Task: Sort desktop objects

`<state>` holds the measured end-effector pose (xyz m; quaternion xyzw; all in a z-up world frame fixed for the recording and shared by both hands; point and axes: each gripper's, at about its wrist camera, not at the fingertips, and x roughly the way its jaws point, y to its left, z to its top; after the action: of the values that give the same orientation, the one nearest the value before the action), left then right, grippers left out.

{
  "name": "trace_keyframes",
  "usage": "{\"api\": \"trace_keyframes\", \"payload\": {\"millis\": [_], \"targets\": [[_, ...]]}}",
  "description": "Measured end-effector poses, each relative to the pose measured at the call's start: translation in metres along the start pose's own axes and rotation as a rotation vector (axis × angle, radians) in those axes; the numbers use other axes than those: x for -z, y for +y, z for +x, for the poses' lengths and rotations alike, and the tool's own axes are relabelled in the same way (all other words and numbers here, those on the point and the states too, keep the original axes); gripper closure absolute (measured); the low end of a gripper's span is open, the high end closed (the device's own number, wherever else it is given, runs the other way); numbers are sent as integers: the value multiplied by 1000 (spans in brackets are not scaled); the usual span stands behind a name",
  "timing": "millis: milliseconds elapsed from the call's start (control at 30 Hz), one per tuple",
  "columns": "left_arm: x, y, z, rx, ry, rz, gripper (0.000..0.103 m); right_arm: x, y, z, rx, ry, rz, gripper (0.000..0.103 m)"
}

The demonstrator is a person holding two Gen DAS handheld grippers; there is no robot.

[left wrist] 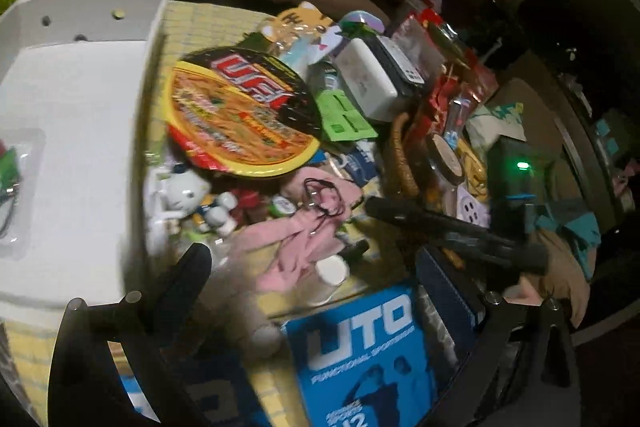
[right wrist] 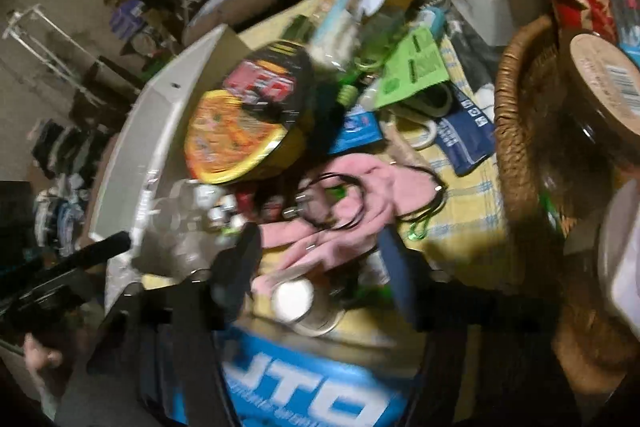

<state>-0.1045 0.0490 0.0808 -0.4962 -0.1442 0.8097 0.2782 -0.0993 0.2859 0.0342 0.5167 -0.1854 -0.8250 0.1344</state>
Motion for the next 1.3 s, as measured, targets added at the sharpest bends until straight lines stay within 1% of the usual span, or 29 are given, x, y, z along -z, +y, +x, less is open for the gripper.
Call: {"api": "trace_keyframes", "payload": {"millis": [67,233,267,300,333,400,433,467,500,567,633,833,933,967,1000,1100,1200,1267,1300], "targets": [[-3,-3,10,3,5,4,0,-4,-4,12,21,8,-11,47],[-7,-10,28,6,12,21,0,-18,-7,41,125,18,-77,48],[-7,-12,33,12,18,23,0,-20,-7,46,134,22,-84,51],[-8,-14,36,14,21,24,0,-22,-8,51,133,28,-90,57],[-9,-15,40,15,26,26,0,-23,-8,55,125,34,-89,61],[-11,-16,46,20,32,23,0,-24,-9,65,118,63,-92,76],[-12,-17,48,23,35,19,0,-24,-8,69,122,71,-102,78],[-12,-17,50,27,35,15,0,-23,-7,71,129,74,-115,83],[-12,-17,50,30,34,12,0,-23,-6,71,132,72,-124,93],[-11,-18,52,37,37,6,0,-23,-8,65,112,51,-107,94],[-11,-18,51,41,37,3,0,-24,-11,47,77,2,-83,94],[-10,-25,53,51,57,12,0,-20,-10,-26,-17,-164,-37,94],[-9,-34,64,39,94,45,0,-19,-3,-52,-49,-210,-36,94],[-9,-40,72,29,120,73,0,-16,-2,-62,-55,-228,-33,94],[-8,-43,76,22,134,88,0,-17,-1,-67,-61,-239,-24,94],[-6,-56,100,0,198,151,0,-6,-5,-78,-80,-256,13,94],[-3,-65,119,-60,231,234,2,-3,-13,-81,-89,-245,23,94],[0,-66,133,-109,262,273,13,0,-18,-82,-89,-241,28,94],[0,-65,139,-117,275,269,15,-1,-21,-81,-87,-237,30,94]]}}
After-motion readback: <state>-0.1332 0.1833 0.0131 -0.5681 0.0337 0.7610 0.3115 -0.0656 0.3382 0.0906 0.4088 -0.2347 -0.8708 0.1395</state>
